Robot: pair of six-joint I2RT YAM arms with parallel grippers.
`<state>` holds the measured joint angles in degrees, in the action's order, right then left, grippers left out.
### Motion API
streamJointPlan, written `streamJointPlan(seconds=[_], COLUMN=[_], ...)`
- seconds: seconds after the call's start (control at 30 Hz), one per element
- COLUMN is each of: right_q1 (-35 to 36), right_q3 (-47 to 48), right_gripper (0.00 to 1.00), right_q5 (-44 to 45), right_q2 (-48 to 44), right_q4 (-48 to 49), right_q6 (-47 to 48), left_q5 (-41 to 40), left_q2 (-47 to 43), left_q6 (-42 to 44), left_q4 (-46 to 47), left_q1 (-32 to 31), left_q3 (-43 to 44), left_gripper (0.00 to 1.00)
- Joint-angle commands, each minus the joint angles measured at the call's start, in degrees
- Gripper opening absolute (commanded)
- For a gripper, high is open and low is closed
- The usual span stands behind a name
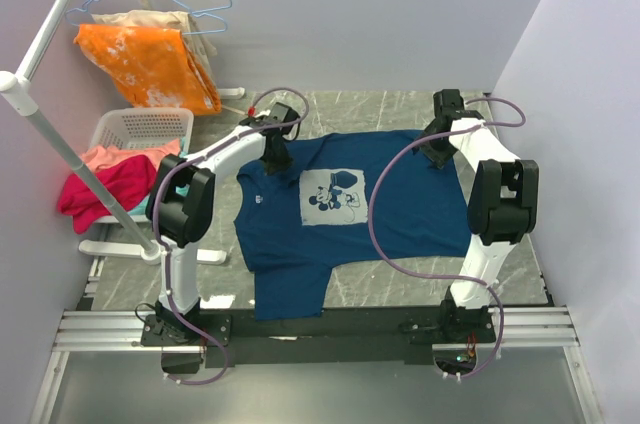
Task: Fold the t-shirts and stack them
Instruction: Fold the tshirt
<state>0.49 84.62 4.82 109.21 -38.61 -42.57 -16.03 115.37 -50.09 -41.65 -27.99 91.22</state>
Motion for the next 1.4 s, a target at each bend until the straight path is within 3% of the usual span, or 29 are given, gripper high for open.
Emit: streamJointPlan(seconds=[0.0,0.3,0.4,0.53,0.97,1.37], right_q1=[-0.1,-0.1,-0.1,-0.1,-0.1,-0.1], right_q3=[-0.1,0.0,0.1,-0.2,-1.3,-0.9], right_gripper=[0.60,0.60,0.60,0.60,0.59,0.59], right_q5=[0.3,0.3,0.3,0.3,-0.1,-0.4], right_q2=[-2.8,-3.4,-3.7,-4.0,-4.3,-3.7], right_q4=[0.7,0.5,0.4,0.5,1.1,0.8], right_q6=[0.0,0.1,0.1,-0.1,-0.3,0.3], left_q5=[1.4,1.7,1.6,0.5,-6.2,-9.7], left_q2=[-0.3,7.1,8.6,9.8,4.7,10.2], left_q6=[1.1,2.7,3.1,3.2,3.6,3.3], left_q4=[-0.4,-1.5,-1.9,-2.9,-5.9,-4.1], left_q1=[-0.8,-1.0,-1.0,-1.0,-1.0,1.5], left_q3=[-0.6,5.8,7.0,8.4,14.0,22.4], left_gripper=[0.35,0.34,0.26,0.01,0.01,0.01])
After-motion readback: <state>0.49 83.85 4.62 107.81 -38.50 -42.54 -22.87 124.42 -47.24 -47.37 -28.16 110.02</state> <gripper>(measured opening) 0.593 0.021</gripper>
